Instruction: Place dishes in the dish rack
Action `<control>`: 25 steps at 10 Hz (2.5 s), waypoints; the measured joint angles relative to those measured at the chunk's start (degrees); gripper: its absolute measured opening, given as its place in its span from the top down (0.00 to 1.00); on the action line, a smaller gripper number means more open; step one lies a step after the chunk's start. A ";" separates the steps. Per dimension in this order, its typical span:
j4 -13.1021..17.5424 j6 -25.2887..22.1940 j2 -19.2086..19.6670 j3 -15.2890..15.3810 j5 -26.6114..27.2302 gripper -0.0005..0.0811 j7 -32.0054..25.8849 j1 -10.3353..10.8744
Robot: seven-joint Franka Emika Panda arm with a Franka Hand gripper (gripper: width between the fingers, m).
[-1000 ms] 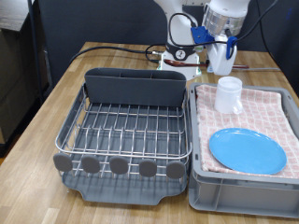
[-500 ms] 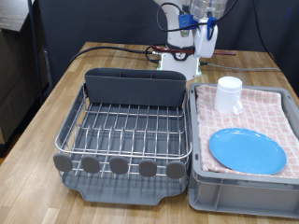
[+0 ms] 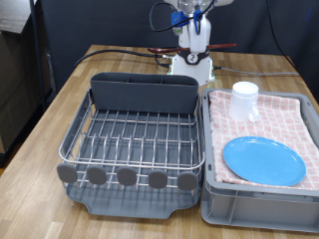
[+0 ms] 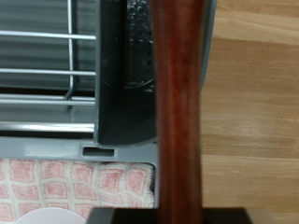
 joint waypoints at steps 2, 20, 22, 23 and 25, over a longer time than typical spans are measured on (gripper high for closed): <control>-0.52 0.00 0.35 -3.03 1.28 0.89 -4.02 0.04; 0.72 8.09 16.41 -21.57 19.15 0.89 -31.16 2.38; 0.79 9.68 16.80 -21.22 18.96 0.89 -31.01 2.37; 0.97 10.16 17.11 -20.98 18.84 0.67 -30.89 2.37; 1.43 10.50 17.35 -19.46 16.82 0.47 -28.50 2.35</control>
